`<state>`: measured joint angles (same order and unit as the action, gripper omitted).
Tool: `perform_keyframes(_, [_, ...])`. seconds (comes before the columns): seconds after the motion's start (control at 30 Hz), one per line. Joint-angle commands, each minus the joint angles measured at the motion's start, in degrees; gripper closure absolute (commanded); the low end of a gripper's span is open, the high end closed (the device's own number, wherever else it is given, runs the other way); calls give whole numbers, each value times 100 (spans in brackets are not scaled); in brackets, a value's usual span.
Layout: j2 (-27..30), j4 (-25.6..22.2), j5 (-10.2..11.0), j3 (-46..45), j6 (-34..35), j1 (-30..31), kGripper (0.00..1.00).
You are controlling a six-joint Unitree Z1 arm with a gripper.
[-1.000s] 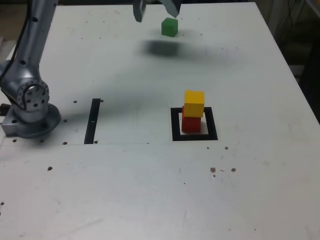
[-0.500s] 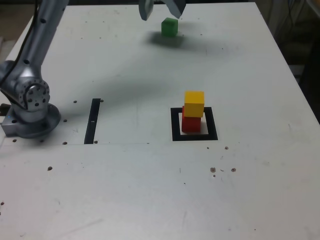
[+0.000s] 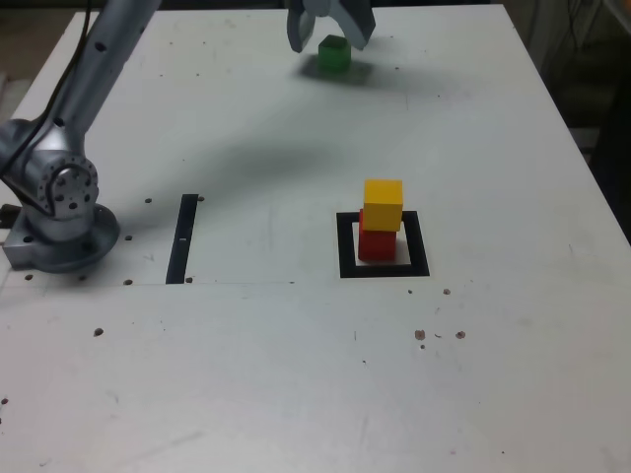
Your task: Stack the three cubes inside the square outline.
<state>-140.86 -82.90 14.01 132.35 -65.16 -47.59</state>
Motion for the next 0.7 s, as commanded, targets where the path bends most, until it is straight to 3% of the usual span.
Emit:
perform_keyframes(0.0, [-96, -21, 14, 95, -14, 27, 5])
perform_keyframes(0.23, [-281, -36, 14, 228, 14, 86, 13])
perform_keyframes(0.37, [-348, -43, 14, 267, 104, 121, 22])
perform_keyframes(0.67, [-354, -3, 9, 292, 227, 201, 67])
